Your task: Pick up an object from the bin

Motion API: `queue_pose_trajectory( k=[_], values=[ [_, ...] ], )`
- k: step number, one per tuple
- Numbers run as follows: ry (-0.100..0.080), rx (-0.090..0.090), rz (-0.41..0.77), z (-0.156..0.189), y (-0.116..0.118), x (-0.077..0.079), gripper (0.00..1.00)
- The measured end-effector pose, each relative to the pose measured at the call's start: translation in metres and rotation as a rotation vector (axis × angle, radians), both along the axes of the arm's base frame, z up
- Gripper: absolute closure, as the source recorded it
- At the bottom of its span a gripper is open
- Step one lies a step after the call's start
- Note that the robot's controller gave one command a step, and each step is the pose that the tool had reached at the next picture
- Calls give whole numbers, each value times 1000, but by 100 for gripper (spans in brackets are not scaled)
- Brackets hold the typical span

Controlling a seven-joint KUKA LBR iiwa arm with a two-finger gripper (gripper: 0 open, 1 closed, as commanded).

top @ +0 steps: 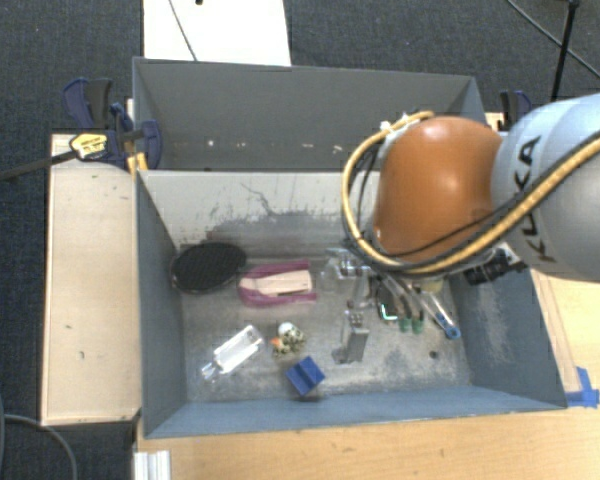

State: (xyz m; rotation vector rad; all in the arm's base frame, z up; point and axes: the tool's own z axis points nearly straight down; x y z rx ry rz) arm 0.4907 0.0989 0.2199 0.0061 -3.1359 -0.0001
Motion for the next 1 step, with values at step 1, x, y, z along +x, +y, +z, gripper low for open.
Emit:
queue_pose_trajectory(
  k=[1],
  values=[
    [-1, 1, 97, -123, 56, 30, 0]
  ],
)
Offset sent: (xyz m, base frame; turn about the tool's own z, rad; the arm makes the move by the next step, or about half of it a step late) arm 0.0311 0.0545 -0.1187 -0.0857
